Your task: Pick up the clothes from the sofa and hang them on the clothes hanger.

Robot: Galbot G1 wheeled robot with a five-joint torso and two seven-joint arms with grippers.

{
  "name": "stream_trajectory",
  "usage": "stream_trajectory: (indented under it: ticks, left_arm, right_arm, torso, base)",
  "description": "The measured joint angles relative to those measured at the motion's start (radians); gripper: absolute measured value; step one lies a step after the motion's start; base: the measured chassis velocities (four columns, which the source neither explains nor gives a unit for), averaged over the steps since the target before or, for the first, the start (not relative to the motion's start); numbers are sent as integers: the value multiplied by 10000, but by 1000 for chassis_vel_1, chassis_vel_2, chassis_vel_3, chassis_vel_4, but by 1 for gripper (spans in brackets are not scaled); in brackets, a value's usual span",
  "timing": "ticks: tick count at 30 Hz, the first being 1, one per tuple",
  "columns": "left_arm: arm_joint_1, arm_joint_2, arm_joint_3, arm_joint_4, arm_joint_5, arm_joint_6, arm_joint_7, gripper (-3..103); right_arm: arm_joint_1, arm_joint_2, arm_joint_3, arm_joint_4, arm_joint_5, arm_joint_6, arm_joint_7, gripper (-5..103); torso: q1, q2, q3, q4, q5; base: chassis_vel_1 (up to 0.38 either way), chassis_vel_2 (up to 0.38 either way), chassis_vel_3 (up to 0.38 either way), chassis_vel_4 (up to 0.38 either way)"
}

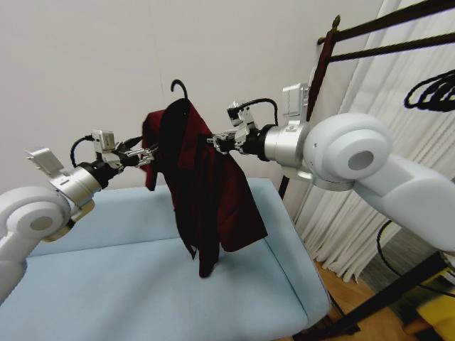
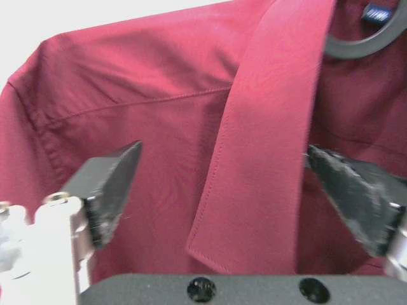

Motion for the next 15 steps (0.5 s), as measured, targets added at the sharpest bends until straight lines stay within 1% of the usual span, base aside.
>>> stream_trajectory:
  ticks: [2, 6, 8, 12, 13, 14, 15]
  left_arm:
    - [-4, -2, 20, 13, 4, -3, -23, 83]
    - [-4, 37, -15, 8, 9, -31, -28, 61]
    - [-16, 70, -49, -12, 2, -33, -28, 61]
    - [-110, 190, -95, -1, -70, -34, 6, 40]
    - [-110, 190, -95, -1, -70, -34, 6, 40]
    - [-114, 201, -94, 22, -78, -34, 25, 34]
    - [-114, 207, -93, 23, -83, -32, 41, 34]
  right_arm:
    - [4, -1, -5, 32, 7, 20, -2, 2]
    - [4, -54, -74, 83, -13, 48, -2, 2]
    - [-14, -72, -103, 67, -48, 48, 0, 2]
    - [-103, -86, -151, 24, -156, 47, 19, 2]
    - [-103, -86, -151, 24, -156, 47, 19, 2]
    - [-105, -81, -151, 29, -158, 47, 24, 2]
    - [-105, -81, -152, 30, -160, 45, 23, 2]
  torso:
    - [0, 0, 0, 0, 0]
    - [1, 0, 0, -1, -1]
    - [0, 0, 0, 0, 0]
    - [1, 0, 0, 0, 1]
    - [1, 0, 0, 0, 1]
    - [1, 0, 0, -1, 1]
    - [0, 0, 0, 0, 0]
  base:
    - [0, 0, 0, 0]
    - [0, 0, 0, 0]
    - [0, 0, 0, 0]
    - [0, 0, 0, 0]
    - [0, 0, 0, 0]
    - [0, 0, 0, 0]
    - [0, 0, 0, 0]
